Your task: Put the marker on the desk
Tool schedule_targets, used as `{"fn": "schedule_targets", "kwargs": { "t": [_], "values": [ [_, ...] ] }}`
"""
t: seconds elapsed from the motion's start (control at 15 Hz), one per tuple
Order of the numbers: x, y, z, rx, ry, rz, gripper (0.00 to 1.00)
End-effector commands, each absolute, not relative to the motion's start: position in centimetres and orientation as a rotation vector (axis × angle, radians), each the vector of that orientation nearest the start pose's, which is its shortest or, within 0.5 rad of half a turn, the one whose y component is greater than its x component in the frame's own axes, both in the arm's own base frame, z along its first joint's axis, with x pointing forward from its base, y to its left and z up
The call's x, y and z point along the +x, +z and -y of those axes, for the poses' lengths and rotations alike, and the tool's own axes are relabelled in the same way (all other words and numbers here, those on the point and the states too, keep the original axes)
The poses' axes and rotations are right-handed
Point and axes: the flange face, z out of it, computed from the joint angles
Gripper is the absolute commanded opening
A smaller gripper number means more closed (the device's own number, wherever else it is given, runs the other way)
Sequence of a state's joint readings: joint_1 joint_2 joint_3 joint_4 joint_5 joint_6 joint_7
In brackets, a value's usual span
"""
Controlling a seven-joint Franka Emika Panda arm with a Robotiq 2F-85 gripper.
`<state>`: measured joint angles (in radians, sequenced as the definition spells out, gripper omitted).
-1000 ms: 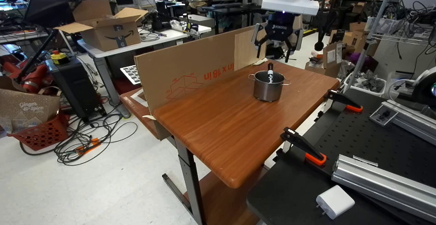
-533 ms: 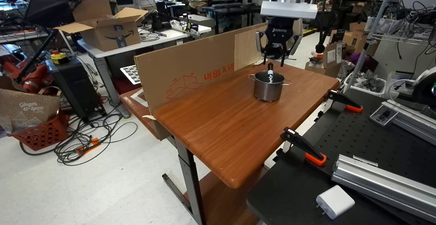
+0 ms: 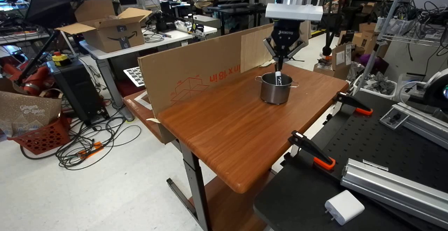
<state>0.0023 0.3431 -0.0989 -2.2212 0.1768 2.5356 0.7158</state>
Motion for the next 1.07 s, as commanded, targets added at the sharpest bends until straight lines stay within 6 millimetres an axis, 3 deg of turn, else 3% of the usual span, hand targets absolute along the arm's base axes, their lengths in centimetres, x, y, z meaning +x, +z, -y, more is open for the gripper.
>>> {"fn": "schedule_targets", "kwargs": {
  "t": [0.0, 0.27, 0.33, 0.4, 1.0],
  "values": [
    [55.2, 21.7, 5.6, -2.758, 0.096, -1.434, 0.00],
    [55.4, 22.4, 5.7, -2.751, 0.105, -1.432, 0.00],
    [55.5, 22.6, 5.8, -2.749, 0.112, -1.431, 0.26],
    [55.6, 22.8, 5.8, -2.747, 0.116, -1.429, 0.27],
    [55.9, 22.9, 4.6, -2.793, 0.139, -1.337, 0.91]
  ]
}}
